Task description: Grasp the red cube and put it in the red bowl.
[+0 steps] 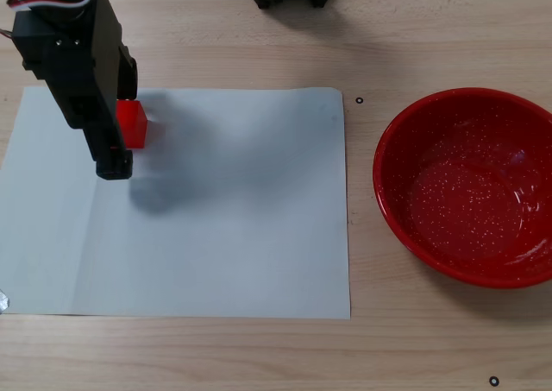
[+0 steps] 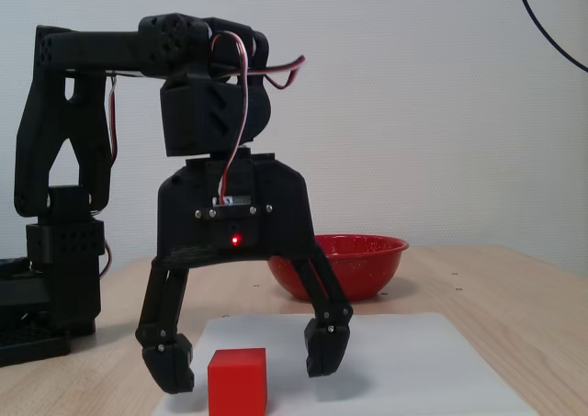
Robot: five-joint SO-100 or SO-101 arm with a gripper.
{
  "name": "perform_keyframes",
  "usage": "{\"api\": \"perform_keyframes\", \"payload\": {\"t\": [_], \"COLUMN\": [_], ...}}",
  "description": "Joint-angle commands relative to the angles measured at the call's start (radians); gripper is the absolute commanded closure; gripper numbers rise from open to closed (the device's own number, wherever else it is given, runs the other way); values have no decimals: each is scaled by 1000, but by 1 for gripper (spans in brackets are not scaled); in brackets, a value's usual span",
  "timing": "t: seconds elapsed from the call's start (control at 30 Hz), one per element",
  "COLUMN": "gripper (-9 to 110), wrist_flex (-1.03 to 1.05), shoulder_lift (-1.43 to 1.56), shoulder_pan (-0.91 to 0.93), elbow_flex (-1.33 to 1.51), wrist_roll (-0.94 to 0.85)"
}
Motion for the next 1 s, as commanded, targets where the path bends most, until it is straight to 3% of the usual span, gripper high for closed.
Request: {"api": "perform_keyframes", "payload": {"t": [0.0,0.63,0.77,0.97], "gripper": [60,69,77,99], "wrist_flex": [-32,-34,-5,78], "shoulder_lift": [32,-8,-18,-25], "shoulder_pan": [20,11,6,-3], "elbow_flex": [-40,-60,-86,-147], "wrist_roll": [-2,-2,-5,-6]}}
